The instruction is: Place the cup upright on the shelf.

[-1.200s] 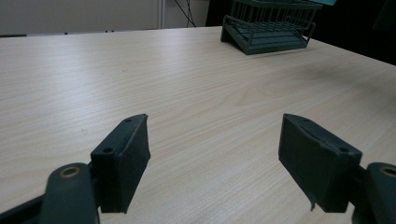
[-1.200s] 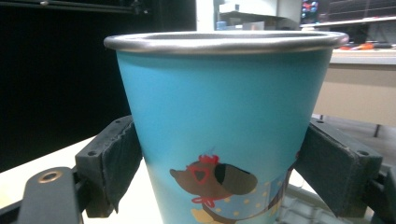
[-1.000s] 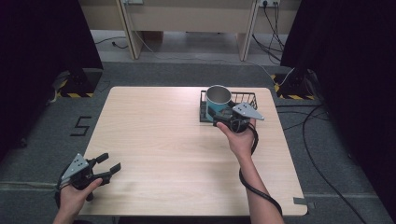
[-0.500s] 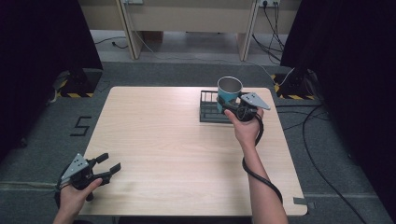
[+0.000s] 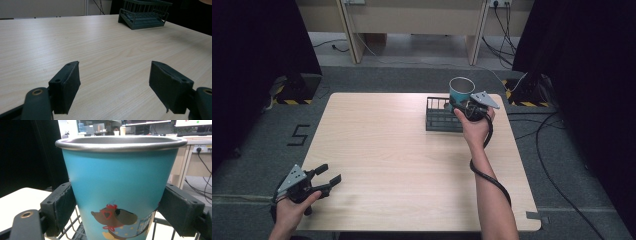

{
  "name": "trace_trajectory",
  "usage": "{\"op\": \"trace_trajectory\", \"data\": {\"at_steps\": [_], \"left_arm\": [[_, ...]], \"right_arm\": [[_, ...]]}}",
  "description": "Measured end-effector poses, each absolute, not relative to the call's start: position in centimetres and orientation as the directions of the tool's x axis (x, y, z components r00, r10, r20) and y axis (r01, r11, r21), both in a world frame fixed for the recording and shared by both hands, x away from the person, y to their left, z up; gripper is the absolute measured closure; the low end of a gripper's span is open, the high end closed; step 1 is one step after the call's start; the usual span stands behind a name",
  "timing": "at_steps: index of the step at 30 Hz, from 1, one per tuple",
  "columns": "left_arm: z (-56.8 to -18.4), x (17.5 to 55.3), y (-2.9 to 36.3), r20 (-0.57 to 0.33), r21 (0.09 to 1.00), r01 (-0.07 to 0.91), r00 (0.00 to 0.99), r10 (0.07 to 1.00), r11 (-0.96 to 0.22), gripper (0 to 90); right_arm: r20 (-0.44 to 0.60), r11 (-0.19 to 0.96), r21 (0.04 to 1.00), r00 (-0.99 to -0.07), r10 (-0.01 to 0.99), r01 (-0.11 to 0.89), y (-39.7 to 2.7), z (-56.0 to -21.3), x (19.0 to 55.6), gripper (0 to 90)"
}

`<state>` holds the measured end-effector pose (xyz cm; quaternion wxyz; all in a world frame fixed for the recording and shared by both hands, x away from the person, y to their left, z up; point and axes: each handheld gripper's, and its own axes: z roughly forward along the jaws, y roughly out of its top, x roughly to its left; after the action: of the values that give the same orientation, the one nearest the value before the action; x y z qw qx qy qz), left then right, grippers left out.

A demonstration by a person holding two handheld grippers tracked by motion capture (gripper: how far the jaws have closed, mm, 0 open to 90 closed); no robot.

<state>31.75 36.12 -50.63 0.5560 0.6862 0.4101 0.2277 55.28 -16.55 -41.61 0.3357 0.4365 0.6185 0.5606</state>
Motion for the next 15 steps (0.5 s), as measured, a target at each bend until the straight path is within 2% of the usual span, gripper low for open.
{"op": "trace_trajectory", "data": {"at_steps": [15], "left_arm": [[-50.6,31.8,36.1,-0.145,0.950,0.310,0.561,0.815,-0.045,24.0]], "right_arm": [[0.057,0.019,0.976,-0.333,0.941,0.219,-16.2,-43.1,57.3,18.0]]}}
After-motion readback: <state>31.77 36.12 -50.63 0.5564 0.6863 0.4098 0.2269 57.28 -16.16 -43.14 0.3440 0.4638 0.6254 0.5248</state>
